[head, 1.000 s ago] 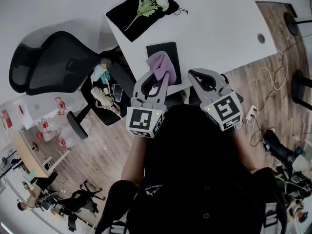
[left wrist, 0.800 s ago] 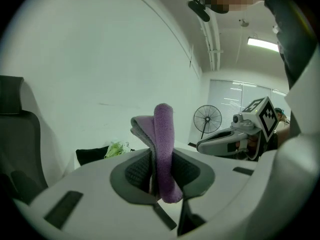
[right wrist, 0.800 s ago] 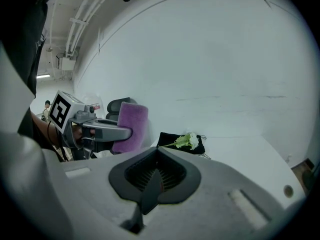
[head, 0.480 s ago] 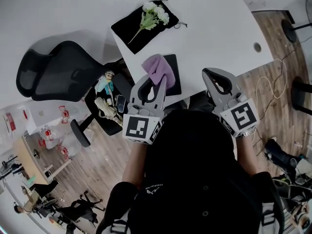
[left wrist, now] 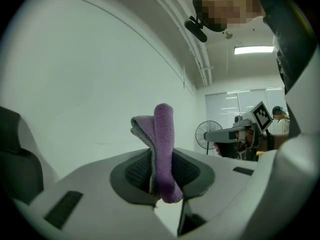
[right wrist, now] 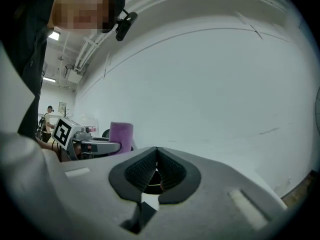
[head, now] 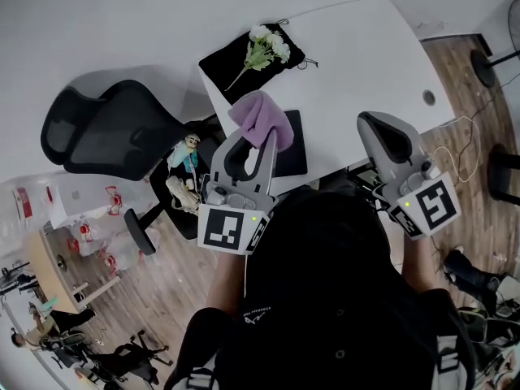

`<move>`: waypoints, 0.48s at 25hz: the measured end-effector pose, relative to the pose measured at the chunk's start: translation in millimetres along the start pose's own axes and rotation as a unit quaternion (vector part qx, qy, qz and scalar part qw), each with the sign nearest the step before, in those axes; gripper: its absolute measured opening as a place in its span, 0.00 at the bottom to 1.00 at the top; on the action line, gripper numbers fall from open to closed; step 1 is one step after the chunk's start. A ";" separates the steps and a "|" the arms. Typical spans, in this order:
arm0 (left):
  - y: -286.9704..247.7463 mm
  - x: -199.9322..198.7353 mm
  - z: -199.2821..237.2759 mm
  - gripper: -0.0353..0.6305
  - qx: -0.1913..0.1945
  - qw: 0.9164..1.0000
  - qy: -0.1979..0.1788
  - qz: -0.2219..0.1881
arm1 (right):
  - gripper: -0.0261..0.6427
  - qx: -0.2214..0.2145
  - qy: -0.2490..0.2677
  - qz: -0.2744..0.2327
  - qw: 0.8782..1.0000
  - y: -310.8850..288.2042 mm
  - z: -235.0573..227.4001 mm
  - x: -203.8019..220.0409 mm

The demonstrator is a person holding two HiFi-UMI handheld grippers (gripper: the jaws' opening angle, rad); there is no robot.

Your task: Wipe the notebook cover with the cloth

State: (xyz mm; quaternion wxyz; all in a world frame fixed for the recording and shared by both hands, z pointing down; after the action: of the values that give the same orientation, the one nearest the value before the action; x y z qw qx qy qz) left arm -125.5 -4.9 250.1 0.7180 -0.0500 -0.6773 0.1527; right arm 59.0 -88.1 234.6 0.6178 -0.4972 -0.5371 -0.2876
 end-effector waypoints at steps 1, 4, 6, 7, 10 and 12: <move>2.0 -5.5 0.0 0.18 -0.002 1.000 -0.006 -0.004 | 0.05 -0.002 -0.002 -0.009 1.000 2.2 -1.6 -5.9; 6.1 -19.9 -1.3 0.18 -0.003 1.000 -0.015 -0.018 | 0.05 -0.006 -0.010 -0.029 1.000 9.5 -5.8 -20.3; 6.2 -24.6 -1.4 0.18 -0.008 0.999 -0.023 -0.024 | 0.05 -0.007 -0.007 -0.035 0.999 12.2 -7.3 -25.1; 5.6 -24.8 -1.2 0.18 -0.012 0.999 -0.028 -0.024 | 0.05 -0.008 -0.003 -0.037 0.999 12.4 -7.5 -25.8; 4.1 -19.0 -0.9 0.18 -0.016 0.999 -0.028 -0.019 | 0.05 -0.019 -0.006 -0.036 0.999 9.8 -6.1 -23.5; 3.7 -13.4 -0.3 0.18 -0.016 1.000 -0.022 -0.012 | 0.05 -0.031 -0.014 -0.034 0.999 7.0 -3.5 -21.7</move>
State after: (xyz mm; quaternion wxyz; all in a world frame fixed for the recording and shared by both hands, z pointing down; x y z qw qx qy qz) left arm -126.3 -5.2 236.2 0.7036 -0.0499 -0.6961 0.1341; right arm 60.9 -92.8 212.1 0.5840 -0.5015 -0.5534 -0.3180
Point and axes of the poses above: the fingertips, and each gripper's own axes: y backward along the fingers, z to its left, x out of its underside, the point moved 5 cm from there along y, backward along the fingers, and after that the axes turned 12 degrees about z, right-handed, at the moved point
